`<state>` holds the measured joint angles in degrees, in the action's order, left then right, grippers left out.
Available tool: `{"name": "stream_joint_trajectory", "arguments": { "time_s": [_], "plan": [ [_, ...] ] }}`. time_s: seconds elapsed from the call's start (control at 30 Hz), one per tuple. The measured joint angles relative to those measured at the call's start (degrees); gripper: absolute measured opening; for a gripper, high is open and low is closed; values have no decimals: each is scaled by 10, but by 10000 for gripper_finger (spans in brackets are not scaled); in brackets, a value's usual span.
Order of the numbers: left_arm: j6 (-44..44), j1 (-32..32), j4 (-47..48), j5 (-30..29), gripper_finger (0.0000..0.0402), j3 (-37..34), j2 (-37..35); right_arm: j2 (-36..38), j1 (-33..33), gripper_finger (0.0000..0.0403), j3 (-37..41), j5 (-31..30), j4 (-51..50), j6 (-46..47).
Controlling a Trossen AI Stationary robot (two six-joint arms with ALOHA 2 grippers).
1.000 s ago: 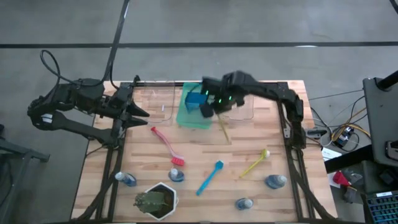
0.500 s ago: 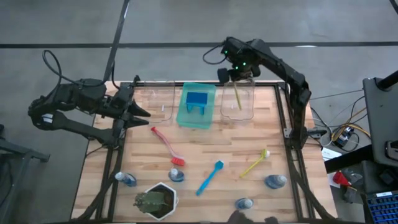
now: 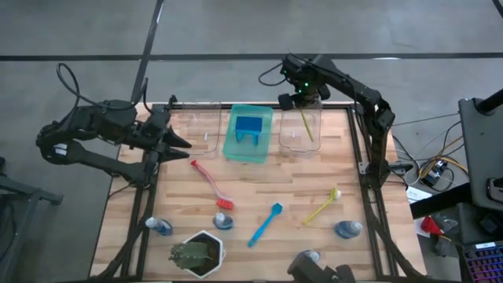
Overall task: Pick & Place Kitchen Sink Supplies
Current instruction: Put the bottom light green dish brush into the right transparent bin
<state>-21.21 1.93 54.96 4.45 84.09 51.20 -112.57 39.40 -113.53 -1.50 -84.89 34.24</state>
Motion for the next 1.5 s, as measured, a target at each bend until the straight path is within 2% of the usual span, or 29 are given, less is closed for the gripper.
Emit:
{"name": "stream_joint_trajectory", "arguments": {
  "time_s": [0.4, 1.1, 1.5],
  "plan": [
    [0, 0, 0, 0, 159, 0, 0, -1, 0, 23, 100, 1, 78, -10],
    [0, 0, 1, 0, 159, 0, 6, 0, 0, 23, 224, 14, 183, 14],
    [0, 0, 1, 0, 159, 0, 6, 0, 0, 23, 254, 15, 239, 14]
  ]
}}
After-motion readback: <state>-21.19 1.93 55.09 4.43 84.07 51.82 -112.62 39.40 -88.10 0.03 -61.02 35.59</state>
